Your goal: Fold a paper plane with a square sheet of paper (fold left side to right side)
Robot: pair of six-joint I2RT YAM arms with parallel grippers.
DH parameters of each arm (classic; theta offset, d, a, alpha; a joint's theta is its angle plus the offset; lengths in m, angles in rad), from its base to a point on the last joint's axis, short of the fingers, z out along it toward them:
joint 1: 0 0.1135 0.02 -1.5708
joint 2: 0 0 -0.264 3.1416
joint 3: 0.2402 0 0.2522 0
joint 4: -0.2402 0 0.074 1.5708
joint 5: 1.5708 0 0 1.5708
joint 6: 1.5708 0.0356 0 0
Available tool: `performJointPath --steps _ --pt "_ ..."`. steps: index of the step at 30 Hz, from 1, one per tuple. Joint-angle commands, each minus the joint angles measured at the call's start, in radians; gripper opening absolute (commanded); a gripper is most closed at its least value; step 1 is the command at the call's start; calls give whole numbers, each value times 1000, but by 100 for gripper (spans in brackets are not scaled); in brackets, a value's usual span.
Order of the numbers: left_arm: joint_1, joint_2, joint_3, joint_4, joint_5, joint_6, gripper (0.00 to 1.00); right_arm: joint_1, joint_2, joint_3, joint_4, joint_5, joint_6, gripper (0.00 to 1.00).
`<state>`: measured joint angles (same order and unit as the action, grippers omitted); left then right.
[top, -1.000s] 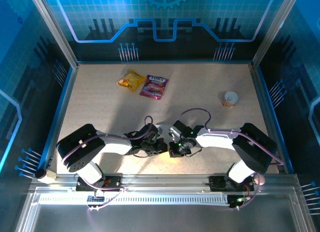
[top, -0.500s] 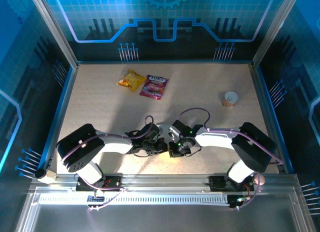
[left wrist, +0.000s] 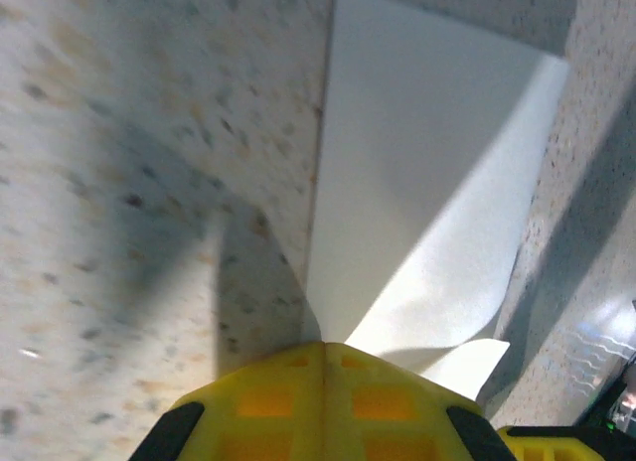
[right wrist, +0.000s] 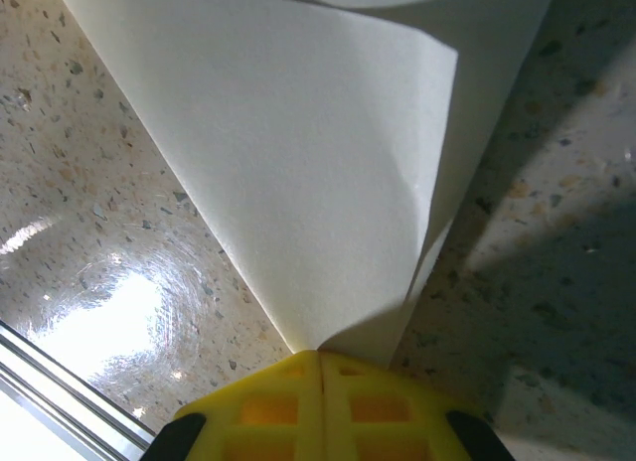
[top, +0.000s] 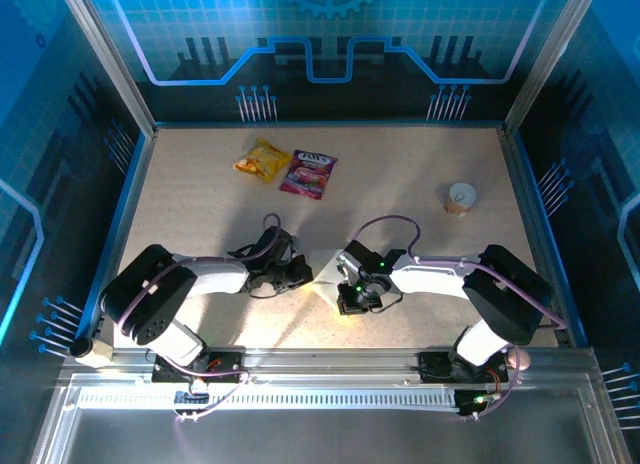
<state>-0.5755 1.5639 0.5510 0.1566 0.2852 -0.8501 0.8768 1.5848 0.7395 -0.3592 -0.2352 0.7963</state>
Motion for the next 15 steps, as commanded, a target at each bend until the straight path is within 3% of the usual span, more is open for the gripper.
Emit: performJointPath --steps 1,9,15 --pt "57 -15 -16 -98 -76 77 0 12 64 -73 -162 157 -8 0" --pt "47 -217 22 -213 -24 130 0 12 37 -71 -143 145 2 0" --pt "-88 -210 3 -140 3 75 0 10 10 -85 -110 138 13 0"
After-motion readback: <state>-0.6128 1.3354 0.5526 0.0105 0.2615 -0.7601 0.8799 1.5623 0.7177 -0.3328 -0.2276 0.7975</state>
